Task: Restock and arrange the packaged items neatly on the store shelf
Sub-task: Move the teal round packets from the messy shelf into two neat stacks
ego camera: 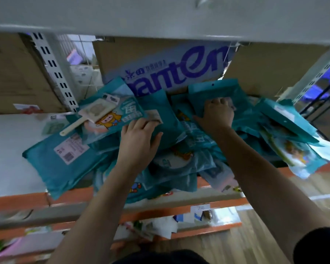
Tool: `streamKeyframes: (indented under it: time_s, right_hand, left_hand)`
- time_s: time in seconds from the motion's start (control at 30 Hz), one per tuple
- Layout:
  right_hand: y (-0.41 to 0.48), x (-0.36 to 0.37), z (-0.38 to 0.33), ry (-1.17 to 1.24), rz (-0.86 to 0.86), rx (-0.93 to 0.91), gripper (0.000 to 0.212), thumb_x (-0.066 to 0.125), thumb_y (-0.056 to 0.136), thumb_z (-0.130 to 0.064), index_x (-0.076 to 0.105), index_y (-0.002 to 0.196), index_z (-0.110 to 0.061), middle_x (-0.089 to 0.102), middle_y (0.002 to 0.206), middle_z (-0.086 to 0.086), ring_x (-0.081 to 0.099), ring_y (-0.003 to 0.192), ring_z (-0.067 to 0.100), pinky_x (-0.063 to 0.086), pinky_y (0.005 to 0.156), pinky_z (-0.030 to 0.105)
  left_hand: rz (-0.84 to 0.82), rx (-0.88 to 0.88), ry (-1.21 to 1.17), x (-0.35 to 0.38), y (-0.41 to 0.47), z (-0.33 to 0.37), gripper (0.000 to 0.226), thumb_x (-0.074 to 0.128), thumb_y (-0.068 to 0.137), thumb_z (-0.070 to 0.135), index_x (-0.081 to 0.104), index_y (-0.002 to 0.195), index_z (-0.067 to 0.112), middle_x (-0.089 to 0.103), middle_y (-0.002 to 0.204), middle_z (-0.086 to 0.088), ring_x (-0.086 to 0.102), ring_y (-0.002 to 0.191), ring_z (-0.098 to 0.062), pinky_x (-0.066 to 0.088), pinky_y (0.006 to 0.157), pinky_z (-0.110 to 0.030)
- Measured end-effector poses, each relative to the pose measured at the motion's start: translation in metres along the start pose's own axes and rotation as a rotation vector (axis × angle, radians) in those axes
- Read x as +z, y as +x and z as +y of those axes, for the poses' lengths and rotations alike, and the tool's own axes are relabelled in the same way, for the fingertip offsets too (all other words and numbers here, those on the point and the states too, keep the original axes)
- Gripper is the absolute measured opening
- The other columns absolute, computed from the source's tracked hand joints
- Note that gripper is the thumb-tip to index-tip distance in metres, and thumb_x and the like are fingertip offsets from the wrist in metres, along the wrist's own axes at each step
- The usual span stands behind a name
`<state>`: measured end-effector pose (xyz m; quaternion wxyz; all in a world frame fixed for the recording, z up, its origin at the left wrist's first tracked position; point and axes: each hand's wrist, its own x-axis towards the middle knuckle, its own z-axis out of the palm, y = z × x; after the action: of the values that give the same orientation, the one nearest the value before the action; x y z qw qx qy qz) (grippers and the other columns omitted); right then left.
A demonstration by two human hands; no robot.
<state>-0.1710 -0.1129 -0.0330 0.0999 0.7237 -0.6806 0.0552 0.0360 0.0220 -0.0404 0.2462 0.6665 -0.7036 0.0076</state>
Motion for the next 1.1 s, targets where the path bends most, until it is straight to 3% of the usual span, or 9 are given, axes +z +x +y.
streamKeyframes:
  time_s: [0.23,0.4,0.5,0.63,0.73,0.9,1.03,1.1]
  right_hand:
    - [0.001,-0.007,0.010,0.120,0.035,-0.060,0.036,0.061,0.091,-0.042,0.066,0.109,-0.011,0.061,0.114,0.014,0.048,0.119,0.035,0.047,0.077,0.041]
    - [-0.003,-0.038,0.036,0.482,0.204,0.008,0.032,0.062,0.091,-0.041,0.066,0.089,-0.010,0.066,0.089,0.013,0.060,0.086,0.033,0.036,0.061,0.032]
    - [-0.003,-0.065,0.056,0.713,0.357,0.039,0.035,0.062,0.090,-0.040,0.061,0.080,-0.006,0.062,0.077,0.010,0.055,0.072,0.025,0.032,0.060,0.029]
    - [-0.003,-0.088,0.079,1.001,0.447,0.094,0.022,0.061,0.088,-0.031,0.053,0.075,-0.016,0.052,0.066,-0.004,0.047,0.065,0.005,0.030,0.059,0.024]
    - [-0.009,-0.081,0.092,1.296,0.422,0.208,0.022,0.062,0.088,-0.028,0.053,0.069,-0.022,0.057,0.067,-0.005,0.055,0.069,0.011,0.043,0.063,0.027]
    - [-0.034,-0.028,0.122,1.720,0.239,0.451,0.016,0.061,0.092,-0.022,0.062,0.078,-0.014,0.064,0.080,0.008,0.064,0.079,0.026,0.054,0.073,0.040]
    - [-0.063,0.007,0.145,1.966,0.094,0.483,0.017,0.052,0.097,-0.012,0.060,0.082,-0.011,0.063,0.078,0.008,0.062,0.073,0.022,0.054,0.073,0.034]
    - [-0.075,0.014,0.154,2.022,0.047,0.496,0.013,0.049,0.096,-0.011,0.062,0.095,-0.007,0.066,0.083,0.008,0.064,0.074,0.021,0.055,0.069,0.030]
  left_hand:
    - [0.035,-0.057,0.011,0.001,-0.010,0.013,0.037,0.049,0.097,0.036,0.059,0.125,0.016,0.059,0.126,-0.006,0.053,0.115,-0.030,0.036,0.096,-0.043]
    - [0.045,-0.051,-0.001,0.004,-0.007,0.016,0.036,0.050,0.097,0.035,0.060,0.124,0.012,0.059,0.125,-0.010,0.053,0.113,-0.033,0.036,0.095,-0.044]
    - [0.043,-0.021,-0.019,0.007,-0.001,0.023,0.036,0.052,0.097,0.034,0.061,0.123,0.011,0.060,0.122,-0.010,0.054,0.111,-0.033,0.037,0.093,-0.043]
    - [0.036,0.016,-0.047,0.013,0.010,0.031,0.036,0.052,0.096,0.033,0.060,0.125,0.012,0.060,0.122,-0.009,0.053,0.113,-0.031,0.037,0.095,-0.043]
    - [0.018,0.041,-0.072,0.019,0.019,0.035,0.036,0.051,0.097,0.033,0.059,0.125,0.012,0.059,0.122,-0.009,0.052,0.112,-0.030,0.038,0.095,-0.042]
    - [-0.047,0.058,-0.165,0.031,0.038,0.045,0.038,0.048,0.099,0.034,0.058,0.126,0.009,0.058,0.122,-0.010,0.052,0.113,-0.028,0.045,0.094,-0.041]
    - [-0.080,0.081,-0.175,0.045,0.063,0.053,0.039,0.049,0.099,0.033,0.058,0.127,0.008,0.059,0.125,-0.009,0.055,0.111,-0.025,0.047,0.091,-0.036]
    - [-0.091,0.098,-0.181,0.052,0.079,0.060,0.038,0.050,0.098,0.032,0.059,0.126,0.007,0.060,0.121,-0.010,0.058,0.105,-0.025,0.047,0.087,-0.033]
